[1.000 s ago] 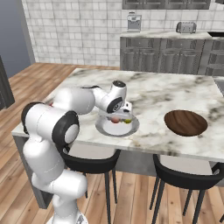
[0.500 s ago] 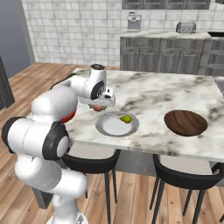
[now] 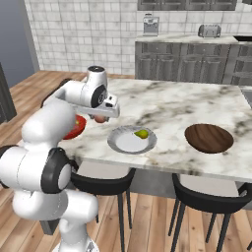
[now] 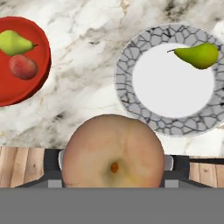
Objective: Take the fruits from the plate on the dining counter and place two fruits in each bowl.
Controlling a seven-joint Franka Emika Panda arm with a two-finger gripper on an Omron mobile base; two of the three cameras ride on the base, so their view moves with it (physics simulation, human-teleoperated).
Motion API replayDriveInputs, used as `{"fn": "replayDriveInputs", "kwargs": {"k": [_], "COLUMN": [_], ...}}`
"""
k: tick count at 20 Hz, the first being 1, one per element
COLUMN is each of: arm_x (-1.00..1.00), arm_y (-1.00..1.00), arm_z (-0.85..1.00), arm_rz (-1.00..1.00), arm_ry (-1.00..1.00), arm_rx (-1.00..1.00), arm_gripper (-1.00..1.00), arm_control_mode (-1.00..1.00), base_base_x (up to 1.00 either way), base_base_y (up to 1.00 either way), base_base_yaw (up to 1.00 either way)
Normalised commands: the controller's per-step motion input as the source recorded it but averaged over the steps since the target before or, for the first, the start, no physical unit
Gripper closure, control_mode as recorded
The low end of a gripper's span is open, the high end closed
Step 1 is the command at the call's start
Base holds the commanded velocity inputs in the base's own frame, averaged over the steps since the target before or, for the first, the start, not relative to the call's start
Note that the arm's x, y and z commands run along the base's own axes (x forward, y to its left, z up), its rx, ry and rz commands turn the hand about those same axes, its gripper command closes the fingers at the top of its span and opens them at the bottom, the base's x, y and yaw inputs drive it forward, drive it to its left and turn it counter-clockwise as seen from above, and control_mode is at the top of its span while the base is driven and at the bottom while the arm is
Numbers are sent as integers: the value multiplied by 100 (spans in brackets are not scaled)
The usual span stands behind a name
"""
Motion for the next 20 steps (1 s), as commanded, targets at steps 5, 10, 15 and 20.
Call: {"fn": "replayDriveInputs", "kwargs": {"k": [5, 10, 15, 20], "arm_x": [-26, -6, 0, 0], "arm_y": [0, 0, 0, 0], "arm_z": [0, 0, 0, 0], "arm_rz": [-9, -5, 0, 0], "arm_ry": [0, 0, 0, 0], "arm_rx": [0, 0, 0, 0], "arm_gripper": [100, 100, 100, 100], "arm_control_mode": [-100, 100, 100, 100], "base_base_x": [0, 0, -16, -16], "base_base_y": [0, 0, -73, -99], "base_base_yaw": [0, -1, 1, 0]}}
